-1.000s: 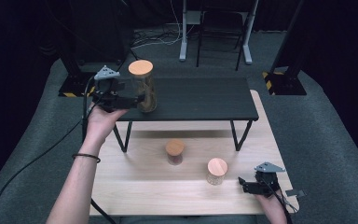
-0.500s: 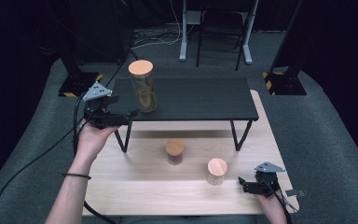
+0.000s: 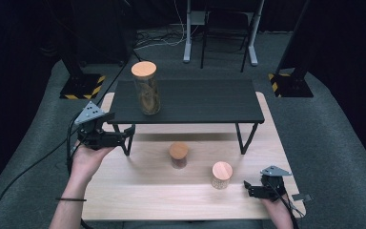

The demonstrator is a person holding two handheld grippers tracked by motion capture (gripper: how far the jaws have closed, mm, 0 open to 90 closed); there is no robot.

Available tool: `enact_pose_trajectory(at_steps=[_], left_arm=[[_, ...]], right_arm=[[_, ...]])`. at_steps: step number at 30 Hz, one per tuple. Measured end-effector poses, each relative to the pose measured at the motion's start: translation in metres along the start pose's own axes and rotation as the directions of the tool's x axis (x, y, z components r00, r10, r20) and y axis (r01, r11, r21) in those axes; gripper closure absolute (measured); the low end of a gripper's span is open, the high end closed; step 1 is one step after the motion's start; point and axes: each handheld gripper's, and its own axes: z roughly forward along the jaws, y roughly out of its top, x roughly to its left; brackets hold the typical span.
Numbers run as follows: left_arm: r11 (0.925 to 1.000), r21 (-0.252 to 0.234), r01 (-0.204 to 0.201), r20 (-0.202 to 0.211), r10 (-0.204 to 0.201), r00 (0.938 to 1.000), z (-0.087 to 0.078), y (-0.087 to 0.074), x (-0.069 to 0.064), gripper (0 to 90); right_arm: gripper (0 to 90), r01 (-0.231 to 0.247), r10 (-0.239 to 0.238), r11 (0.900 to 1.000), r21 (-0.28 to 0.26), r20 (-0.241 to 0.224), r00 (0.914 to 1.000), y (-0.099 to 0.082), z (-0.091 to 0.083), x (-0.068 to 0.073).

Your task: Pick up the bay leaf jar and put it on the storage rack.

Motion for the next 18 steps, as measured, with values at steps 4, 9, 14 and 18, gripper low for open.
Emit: enact_pose_trajectory(at_steps=[4,9,14,18], left_arm=[[1.0,-0.004,-0.007,-0.008,0.007,0.9999,-0.003,-0.006,-0.003,7.0],[0.9999,-0.005,-0.009,-0.011,0.009,0.9999,-0.006,-0.018,-0.008,6.6],[0.9999,-0.004,-0.015,-0.019,0.015,0.9997,-0.009,-0.029,-0.012,6.3],[0.9999,-0.004,-0.01,-0.021,0.01,0.9997,-0.011,-0.038,-0.013,5.4]], right_arm=[[9.3,0.0,0.0,1.0,0.0,0.0,1.0,0.0,0.0,0.0],[9.3,0.0,0.0,1.0,0.0,0.0,1.0,0.0,0.0,0.0],[9.3,0.0,0.0,1.0,0.0,0.0,1.0,0.0,0.0,0.0],[9.3,0.0,0.0,1.0,0.0,0.001,1.0,0.0,0.0,0.0]])
